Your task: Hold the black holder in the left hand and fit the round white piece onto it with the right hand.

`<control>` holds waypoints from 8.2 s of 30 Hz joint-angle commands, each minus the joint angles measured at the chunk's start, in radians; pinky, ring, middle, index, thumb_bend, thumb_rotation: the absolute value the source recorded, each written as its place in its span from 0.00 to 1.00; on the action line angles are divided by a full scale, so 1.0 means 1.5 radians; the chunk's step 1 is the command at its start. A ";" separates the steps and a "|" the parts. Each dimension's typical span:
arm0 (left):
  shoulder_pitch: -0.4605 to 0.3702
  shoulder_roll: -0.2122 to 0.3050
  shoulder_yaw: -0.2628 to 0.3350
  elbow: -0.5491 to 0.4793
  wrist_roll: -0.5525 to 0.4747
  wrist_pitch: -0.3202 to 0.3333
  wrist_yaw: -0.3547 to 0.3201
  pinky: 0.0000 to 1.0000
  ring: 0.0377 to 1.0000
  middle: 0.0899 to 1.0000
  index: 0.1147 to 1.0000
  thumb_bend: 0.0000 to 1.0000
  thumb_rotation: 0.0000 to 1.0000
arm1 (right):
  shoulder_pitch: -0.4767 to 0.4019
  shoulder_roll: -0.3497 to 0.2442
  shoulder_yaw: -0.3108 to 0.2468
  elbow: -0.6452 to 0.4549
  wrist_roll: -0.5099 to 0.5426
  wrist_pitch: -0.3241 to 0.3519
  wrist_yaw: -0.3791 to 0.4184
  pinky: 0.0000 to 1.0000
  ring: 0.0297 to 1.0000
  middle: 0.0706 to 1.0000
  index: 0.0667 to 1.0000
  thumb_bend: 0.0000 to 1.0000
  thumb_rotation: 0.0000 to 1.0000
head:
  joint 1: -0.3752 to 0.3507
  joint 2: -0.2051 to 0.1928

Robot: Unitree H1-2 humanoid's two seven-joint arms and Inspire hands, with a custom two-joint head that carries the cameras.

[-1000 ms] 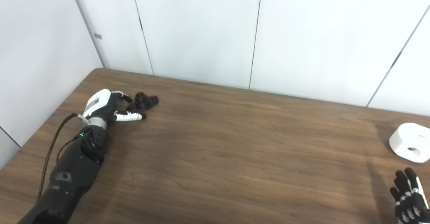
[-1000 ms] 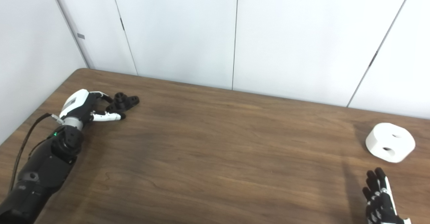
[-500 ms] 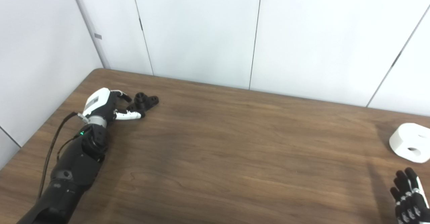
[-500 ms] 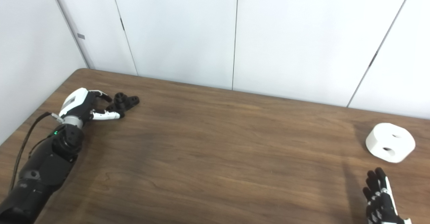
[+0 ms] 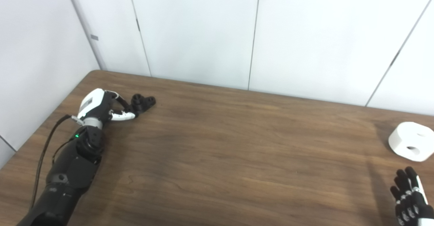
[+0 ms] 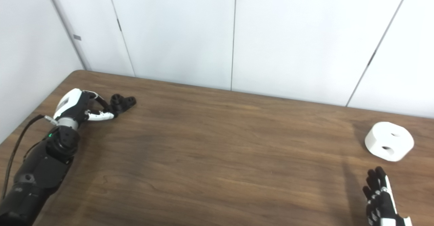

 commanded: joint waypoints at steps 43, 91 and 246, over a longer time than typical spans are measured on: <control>0.058 0.029 -0.037 -0.195 -0.005 -0.005 -0.122 0.86 0.93 0.82 0.42 0.52 0.05 | 0.074 0.027 0.017 0.036 -0.005 -0.032 -0.012 1.00 0.98 0.94 0.97 0.61 1.00 | -0.011 0.012; 0.268 -0.100 -0.164 -0.557 0.107 -0.071 -0.196 0.86 0.89 0.79 0.42 0.52 0.05 | 0.091 0.047 0.059 -0.045 -0.056 0.025 -0.065 1.00 0.96 0.92 0.96 0.56 1.00 | -0.126 0.109; 0.382 -0.202 -0.252 -0.409 0.210 -0.254 -0.086 0.86 0.86 0.76 0.42 0.52 0.04 | -0.602 -0.410 0.268 0.277 -0.572 0.420 0.200 0.99 1.00 0.88 0.71 0.88 0.23 | -0.330 0.023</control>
